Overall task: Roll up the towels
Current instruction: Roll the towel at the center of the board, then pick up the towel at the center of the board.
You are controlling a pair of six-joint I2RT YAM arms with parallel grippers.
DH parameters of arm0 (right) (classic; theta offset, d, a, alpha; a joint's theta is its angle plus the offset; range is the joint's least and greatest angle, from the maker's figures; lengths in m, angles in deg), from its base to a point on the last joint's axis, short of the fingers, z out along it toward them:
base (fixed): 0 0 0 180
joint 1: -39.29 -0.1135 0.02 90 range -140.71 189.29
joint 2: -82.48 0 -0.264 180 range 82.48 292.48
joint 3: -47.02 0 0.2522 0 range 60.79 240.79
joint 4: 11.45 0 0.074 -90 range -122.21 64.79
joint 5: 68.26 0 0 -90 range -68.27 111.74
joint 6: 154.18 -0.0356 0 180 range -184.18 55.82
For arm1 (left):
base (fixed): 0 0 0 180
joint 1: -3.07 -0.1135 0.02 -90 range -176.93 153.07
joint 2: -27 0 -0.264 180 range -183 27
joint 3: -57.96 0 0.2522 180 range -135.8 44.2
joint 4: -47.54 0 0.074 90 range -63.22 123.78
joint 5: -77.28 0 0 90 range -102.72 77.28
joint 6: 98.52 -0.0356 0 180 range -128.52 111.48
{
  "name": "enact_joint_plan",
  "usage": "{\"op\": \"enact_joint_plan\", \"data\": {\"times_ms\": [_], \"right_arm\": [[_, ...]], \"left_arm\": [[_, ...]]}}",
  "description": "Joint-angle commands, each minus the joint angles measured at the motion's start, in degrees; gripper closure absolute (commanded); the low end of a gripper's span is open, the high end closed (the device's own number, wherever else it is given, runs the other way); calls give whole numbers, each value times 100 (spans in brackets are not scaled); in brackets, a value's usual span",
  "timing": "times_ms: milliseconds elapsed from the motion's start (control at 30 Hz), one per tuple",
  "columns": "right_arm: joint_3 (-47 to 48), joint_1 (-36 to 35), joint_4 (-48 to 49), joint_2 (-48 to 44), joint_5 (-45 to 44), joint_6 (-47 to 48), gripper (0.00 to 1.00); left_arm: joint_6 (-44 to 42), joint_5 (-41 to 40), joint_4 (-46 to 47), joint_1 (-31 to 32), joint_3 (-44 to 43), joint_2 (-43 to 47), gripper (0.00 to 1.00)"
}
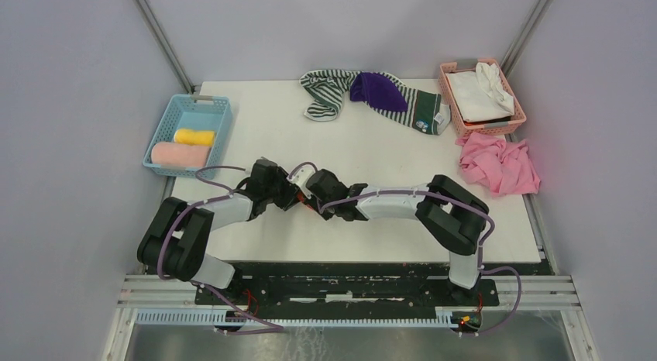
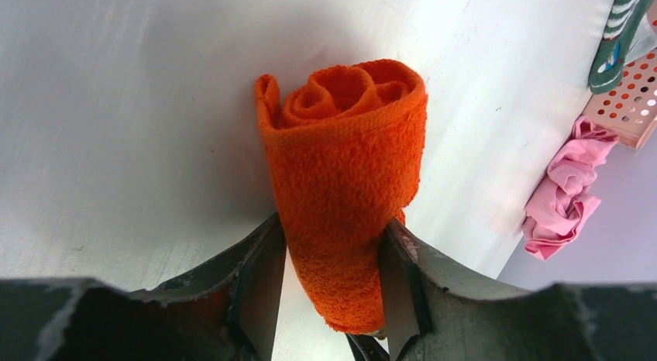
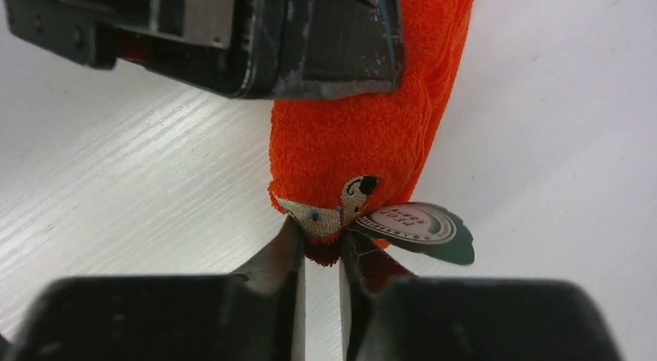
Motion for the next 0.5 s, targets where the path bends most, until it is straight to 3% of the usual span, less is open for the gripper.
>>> {"op": "enact_joint_plan", "data": {"times_ms": [0,100,333,467], "right_arm": [[-183,302,328,117,1228,-570,90],[-246,547,395,97,1984,-902,99],[-583,991,1135,337,3163,-1931,99],[-604,1074,1294,524,3280,-2160,98]], "left_arm": [[-322,-216,-971,51,84,-98,45],[-267,-210,-941,37,16,-2,41],[-175,-111,-878,28,-106,29,38],[-90,-43,-743,47,-38,-216,42]]}}
